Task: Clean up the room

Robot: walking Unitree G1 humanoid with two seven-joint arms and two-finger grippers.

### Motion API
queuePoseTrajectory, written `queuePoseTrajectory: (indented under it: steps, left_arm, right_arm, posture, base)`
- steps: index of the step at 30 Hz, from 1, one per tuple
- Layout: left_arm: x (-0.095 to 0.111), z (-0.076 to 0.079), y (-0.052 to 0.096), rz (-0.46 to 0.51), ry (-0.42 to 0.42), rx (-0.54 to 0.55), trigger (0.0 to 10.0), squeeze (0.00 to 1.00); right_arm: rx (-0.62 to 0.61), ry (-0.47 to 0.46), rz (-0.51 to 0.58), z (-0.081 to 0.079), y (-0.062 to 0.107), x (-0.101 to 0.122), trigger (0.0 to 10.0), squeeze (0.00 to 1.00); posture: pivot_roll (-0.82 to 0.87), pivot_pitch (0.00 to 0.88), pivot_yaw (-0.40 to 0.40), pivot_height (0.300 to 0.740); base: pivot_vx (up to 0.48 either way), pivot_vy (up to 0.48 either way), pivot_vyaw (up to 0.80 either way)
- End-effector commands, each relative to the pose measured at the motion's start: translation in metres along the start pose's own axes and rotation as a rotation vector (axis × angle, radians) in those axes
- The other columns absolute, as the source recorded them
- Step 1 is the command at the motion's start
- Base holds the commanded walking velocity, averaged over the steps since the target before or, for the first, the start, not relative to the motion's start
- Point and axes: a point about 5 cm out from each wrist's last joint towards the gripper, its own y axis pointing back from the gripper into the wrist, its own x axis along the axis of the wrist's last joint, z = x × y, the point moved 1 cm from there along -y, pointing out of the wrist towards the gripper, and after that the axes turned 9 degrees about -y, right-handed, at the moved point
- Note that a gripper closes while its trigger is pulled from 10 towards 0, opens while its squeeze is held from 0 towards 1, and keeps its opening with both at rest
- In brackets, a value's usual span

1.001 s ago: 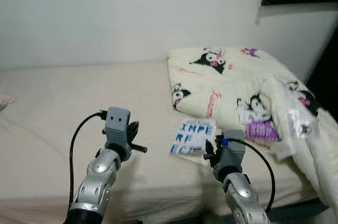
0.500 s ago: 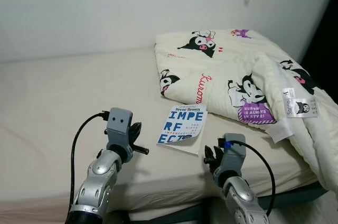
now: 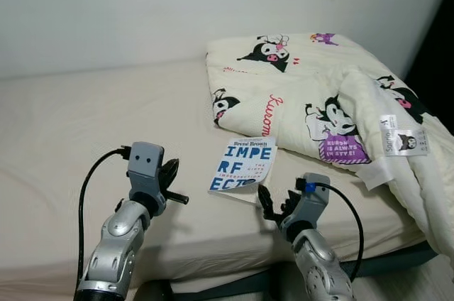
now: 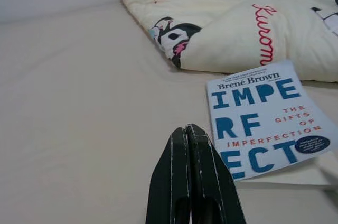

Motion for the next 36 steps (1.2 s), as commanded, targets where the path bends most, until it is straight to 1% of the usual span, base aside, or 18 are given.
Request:
queuePoseTrajectory:
  steps: [1,2,3,4,5,7,8,9,10,11,15,18,20,27,30,31,35,36]
  left_arm:
    - [-0.003,-0.007,0.006,-0.013,-0.032,0.013,10.0,0.0]
    - [-0.003,-0.007,0.006,-0.013,-0.032,0.013,10.0,0.0]
    - [-0.004,-0.008,0.009,-0.015,-0.047,0.012,10.0,0.0]
    - [-0.004,-0.008,0.009,-0.015,-0.047,0.012,10.0,0.0]
    - [-0.003,-0.009,0.012,-0.015,-0.059,0.009,10.0,0.0]
    - [-0.003,-0.01,0.013,-0.015,-0.063,0.008,10.0,0.0]
    - [-0.003,-0.011,0.014,-0.015,-0.066,0.01,10.0,0.0]
    - [-0.003,-0.012,0.015,-0.016,-0.071,0.012,10.0,0.0]
    - [-0.003,-0.012,0.015,-0.014,-0.077,0.013,10.0,0.0]
    - [-0.002,-0.013,0.015,-0.012,-0.083,0.012,10.0,0.0]
    - [0.0,-0.015,0.016,-0.004,-0.105,0.012,10.0,0.0]
    - [0.0,-0.015,0.016,-0.004,-0.115,0.006,10.0,0.0]
    - [0.003,-0.014,0.016,0.009,-0.136,-0.005,10.0,0.0]
    - [0.005,-0.014,0.017,0.017,-0.146,-0.017,10.0,0.0]
    - [0.005,-0.015,0.017,0.014,-0.153,-0.026,10.0,0.0]
    - [0.003,-0.015,0.016,-0.001,-0.16,-0.047,10.0,0.0]
    - [-0.001,-0.014,0.016,-0.021,-0.184,-0.095,10.0,0.0]
    - [-0.001,-0.014,0.016,-0.021,-0.184,-0.095,10.0,0.0]
  right_arm:
    - [-0.031,-0.04,0.001,0.005,-0.001,-0.004,10.0,1.0]
    - [-0.031,-0.04,0.001,0.005,-0.001,-0.004,10.0,1.0]
    - [-0.028,-0.085,0.01,0.006,-0.001,-0.006,10.0,1.0]
    - [-0.028,-0.085,0.01,0.006,-0.001,-0.006,10.0,1.0]
    - [-0.011,-0.12,0.019,0.007,0.0,-0.007,10.0,0.82]
    - [-0.004,-0.13,0.022,0.007,0.0,-0.008,10.0,0.82]
    - [0.007,-0.143,0.027,0.007,0.001,-0.009,10.0,0.46]
    - [0.018,-0.159,0.038,0.007,0.002,-0.008,10.0,0.26]
    - [0.034,-0.177,0.051,0.005,0.002,-0.007,10.0,0.1]
    - [0.054,-0.189,0.068,0.002,0.002,-0.005,10.0,0.02]
    - [0.087,-0.211,0.124,-0.003,0.002,0.003,10.0,0.0]
    - [0.081,-0.23,0.147,-0.001,0.0,0.005,10.0,0.0]
    - [0.065,-0.276,0.176,0.002,-0.002,0.009,10.0,0.0]
    - [0.077,-0.346,0.188,-0.001,-0.01,0.014,10.0,0.0]
    - [0.062,-0.35,0.164,-0.001,-0.014,0.015,10.0,0.0]
    - [0.038,-0.323,0.1,-0.002,-0.02,0.012,10.0,0.0]
    - [-0.012,-0.301,-0.003,-0.001,-0.027,0.007,10.0,0.0]
    - [-0.012,-0.301,-0.003,-0.001,-0.027,0.007,10.0,0.0]
  posture:
    - [0.03,0.113,0.035,0.565]
    - [0.03,0.113,0.035,0.565]
    - [0.03,0.116,0.034,0.565]
    - [0.03,0.116,0.034,0.565]
    - [0.04,0.12,0.035,0.565]
    - [0.04,0.12,0.035,0.565]
    - [0.04,0.12,0.036,0.565]
    - [0.04,0.12,0.036,0.565]
    - [0.04,0.12,0.036,0.565]
    - [0.04,0.12,0.036,0.565]
    - [0.05,0.118,0.044,0.565]
    - [0.05,0.118,0.044,0.565]
    - [0.05,0.119,0.046,0.565]
    - [0.06,0.12,0.053,0.565]
    - [0.06,0.118,0.059,0.565]
    - [0.06,0.117,0.06,0.565]
    - [0.06,0.107,0.067,0.565]
    - [0.06,0.107,0.067,0.565]
  base:
    - [0.0,0.0,0.0]
    - [0.0,0.0,0.0]
    - [0.0,0.0,0.0]
    - [0.0,0.0,0.0]
    - [0.0,0.0,0.0]
    - [0.0,0.0,0.0]
    - [0.0,0.0,0.0]
    - [0.0,0.0,0.0]
    - [0.0,0.0,0.0]
    - [0.0,0.0,0.0]
    - [0.0,0.0,0.0]
    - [0.0,0.0,0.0]
    - [0.0,0.0,0.0]
    - [0.0,0.0,0.0]
    - [0.0,0.0,0.0]
    - [0.0,0.0,0.0]
    - [0.0,0.0,0.0]
    - [0.0,0.0,0.0]
